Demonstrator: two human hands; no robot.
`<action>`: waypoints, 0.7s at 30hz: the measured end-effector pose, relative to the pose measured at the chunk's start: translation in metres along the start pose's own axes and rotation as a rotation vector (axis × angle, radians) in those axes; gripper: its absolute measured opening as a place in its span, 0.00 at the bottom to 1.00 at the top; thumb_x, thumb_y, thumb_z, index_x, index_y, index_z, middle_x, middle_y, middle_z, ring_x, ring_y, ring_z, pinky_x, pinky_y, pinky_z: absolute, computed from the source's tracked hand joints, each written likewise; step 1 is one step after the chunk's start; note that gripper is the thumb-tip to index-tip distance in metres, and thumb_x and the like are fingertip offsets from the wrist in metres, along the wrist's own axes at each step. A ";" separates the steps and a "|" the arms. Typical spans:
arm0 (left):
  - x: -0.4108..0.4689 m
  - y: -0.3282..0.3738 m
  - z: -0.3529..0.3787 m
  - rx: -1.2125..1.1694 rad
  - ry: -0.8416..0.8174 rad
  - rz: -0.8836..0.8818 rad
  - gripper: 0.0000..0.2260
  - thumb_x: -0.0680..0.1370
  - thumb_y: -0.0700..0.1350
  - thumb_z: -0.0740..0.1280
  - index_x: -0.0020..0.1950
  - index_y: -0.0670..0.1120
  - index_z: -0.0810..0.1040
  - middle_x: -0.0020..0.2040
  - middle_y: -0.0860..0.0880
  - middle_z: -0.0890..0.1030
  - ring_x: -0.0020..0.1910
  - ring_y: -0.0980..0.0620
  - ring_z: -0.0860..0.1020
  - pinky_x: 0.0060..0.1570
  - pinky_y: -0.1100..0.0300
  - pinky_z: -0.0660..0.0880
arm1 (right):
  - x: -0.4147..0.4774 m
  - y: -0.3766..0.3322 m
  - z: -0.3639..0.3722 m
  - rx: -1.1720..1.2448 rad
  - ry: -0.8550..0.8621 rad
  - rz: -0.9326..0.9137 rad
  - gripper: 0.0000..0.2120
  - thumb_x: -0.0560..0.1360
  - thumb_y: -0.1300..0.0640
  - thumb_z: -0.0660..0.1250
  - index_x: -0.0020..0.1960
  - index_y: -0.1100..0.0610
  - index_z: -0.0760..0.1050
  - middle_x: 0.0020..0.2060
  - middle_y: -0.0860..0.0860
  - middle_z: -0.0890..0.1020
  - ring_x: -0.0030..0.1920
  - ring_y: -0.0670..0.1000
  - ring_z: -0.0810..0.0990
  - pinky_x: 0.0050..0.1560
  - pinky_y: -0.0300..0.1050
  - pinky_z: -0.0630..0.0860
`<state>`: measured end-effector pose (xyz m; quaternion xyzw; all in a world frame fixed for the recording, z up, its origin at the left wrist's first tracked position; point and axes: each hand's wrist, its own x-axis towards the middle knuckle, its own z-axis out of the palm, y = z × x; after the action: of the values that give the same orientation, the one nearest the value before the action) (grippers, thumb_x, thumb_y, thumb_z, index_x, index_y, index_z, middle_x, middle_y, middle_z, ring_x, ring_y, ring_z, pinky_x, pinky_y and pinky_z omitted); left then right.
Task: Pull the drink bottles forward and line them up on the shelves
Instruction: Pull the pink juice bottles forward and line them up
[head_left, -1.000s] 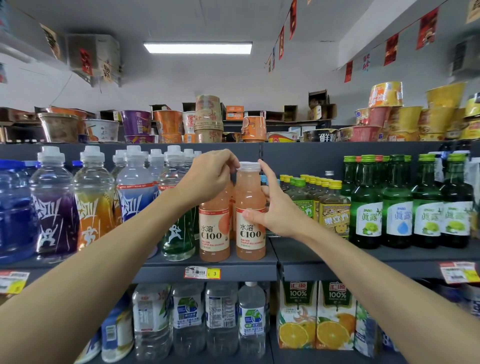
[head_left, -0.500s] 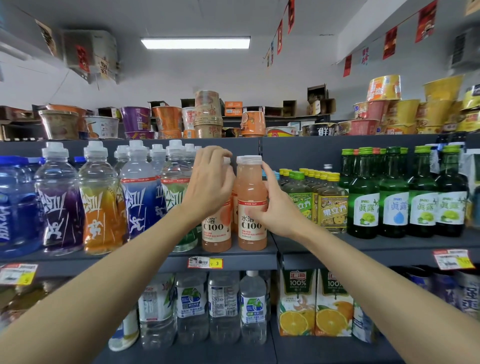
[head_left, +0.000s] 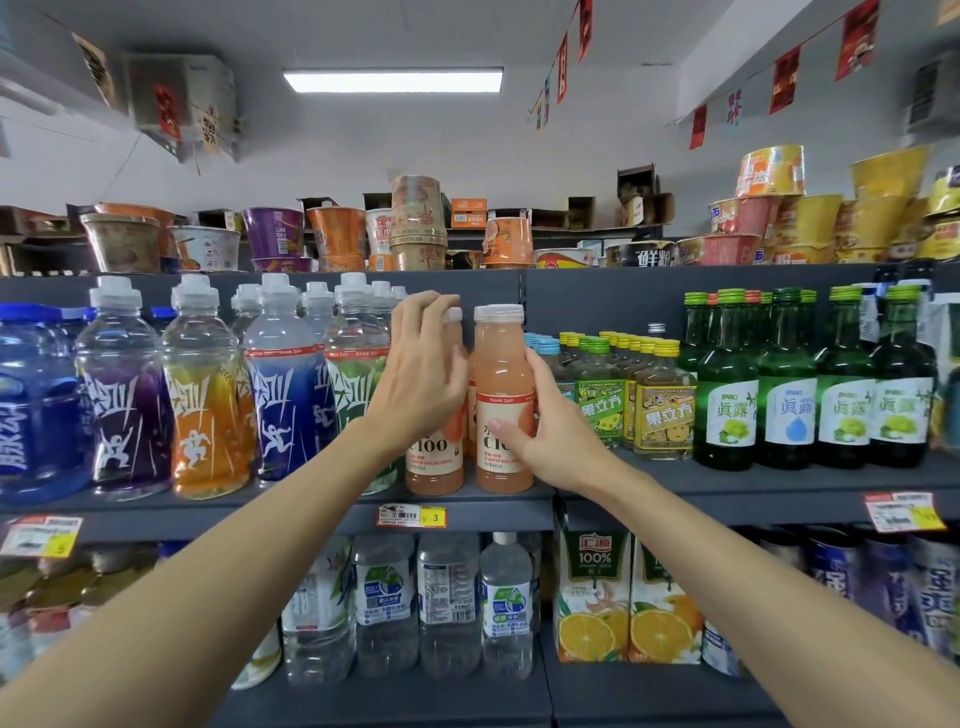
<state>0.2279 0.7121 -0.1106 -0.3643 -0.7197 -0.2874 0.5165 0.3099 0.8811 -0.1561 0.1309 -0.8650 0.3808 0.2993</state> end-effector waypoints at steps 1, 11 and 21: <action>0.000 0.000 0.000 0.000 0.001 0.003 0.23 0.76 0.39 0.65 0.71 0.40 0.67 0.67 0.43 0.67 0.69 0.47 0.64 0.70 0.71 0.51 | 0.000 0.000 0.000 0.000 0.003 0.000 0.43 0.77 0.52 0.72 0.81 0.44 0.46 0.67 0.45 0.75 0.60 0.43 0.75 0.60 0.42 0.72; -0.001 0.000 0.000 -0.012 -0.006 0.001 0.22 0.78 0.43 0.63 0.72 0.41 0.67 0.70 0.43 0.67 0.71 0.47 0.63 0.72 0.55 0.62 | -0.001 0.002 0.003 -0.005 0.024 0.009 0.43 0.77 0.49 0.71 0.80 0.41 0.46 0.65 0.42 0.75 0.60 0.43 0.76 0.62 0.45 0.74; -0.057 0.015 -0.001 0.058 0.044 -0.035 0.27 0.81 0.44 0.61 0.78 0.41 0.59 0.80 0.42 0.54 0.80 0.44 0.51 0.78 0.55 0.45 | -0.032 0.006 0.013 -0.062 0.133 0.101 0.51 0.72 0.51 0.77 0.82 0.53 0.45 0.72 0.51 0.72 0.70 0.51 0.73 0.70 0.56 0.71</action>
<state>0.2521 0.7065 -0.1642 -0.3300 -0.7223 -0.2836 0.5375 0.3273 0.8752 -0.1863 0.0520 -0.8601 0.3764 0.3404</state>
